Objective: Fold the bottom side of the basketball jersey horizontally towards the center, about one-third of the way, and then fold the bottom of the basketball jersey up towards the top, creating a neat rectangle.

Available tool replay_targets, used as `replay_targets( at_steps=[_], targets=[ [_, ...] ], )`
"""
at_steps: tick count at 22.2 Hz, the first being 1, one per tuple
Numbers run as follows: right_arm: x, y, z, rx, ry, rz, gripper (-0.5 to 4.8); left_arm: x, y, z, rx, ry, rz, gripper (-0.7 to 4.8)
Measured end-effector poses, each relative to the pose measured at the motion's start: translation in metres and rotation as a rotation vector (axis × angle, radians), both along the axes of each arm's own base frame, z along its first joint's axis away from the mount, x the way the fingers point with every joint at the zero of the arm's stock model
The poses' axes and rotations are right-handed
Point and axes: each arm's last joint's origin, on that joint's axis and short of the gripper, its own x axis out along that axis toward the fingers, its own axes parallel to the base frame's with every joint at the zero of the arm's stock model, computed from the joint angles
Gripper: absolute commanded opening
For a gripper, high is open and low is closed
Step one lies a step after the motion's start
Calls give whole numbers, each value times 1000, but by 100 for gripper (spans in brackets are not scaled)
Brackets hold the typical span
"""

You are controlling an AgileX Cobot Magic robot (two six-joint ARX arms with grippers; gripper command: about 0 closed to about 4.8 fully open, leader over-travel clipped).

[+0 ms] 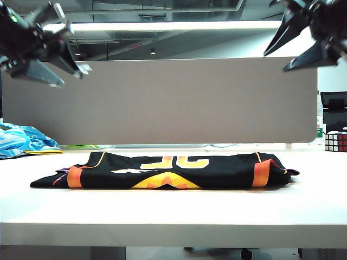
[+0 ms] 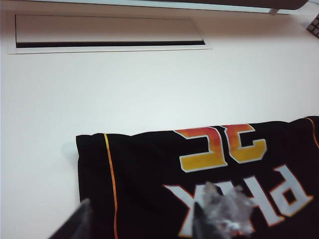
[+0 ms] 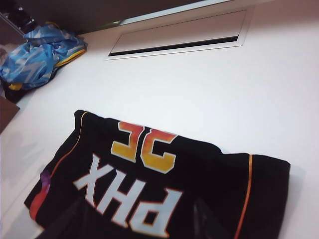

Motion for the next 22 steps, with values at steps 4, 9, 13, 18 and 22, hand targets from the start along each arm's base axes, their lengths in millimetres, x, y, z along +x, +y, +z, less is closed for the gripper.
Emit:
replay_targets(
  at_steps=[4, 9, 13, 18, 22],
  targets=[
    [-35, -2, 10, -56, -58, -4, 196, -34, 3, 9, -2, -38, -1, 154],
    [-93, -8, 1, -122, -151, -91, 29, -94, 9, 10, -5, -146, 24, 67],
    [-123, -12, -24, -183, -170, -175, 17, -130, 12, -18, 27, -154, 97, -6],
    [-149, -15, -65, -189, -232, -211, 17, -157, 12, -67, -94, -170, 149, -6],
    [-156, -15, -83, -181, -302, -222, 17, -164, 11, -83, -127, -220, 142, -6]
  ],
)
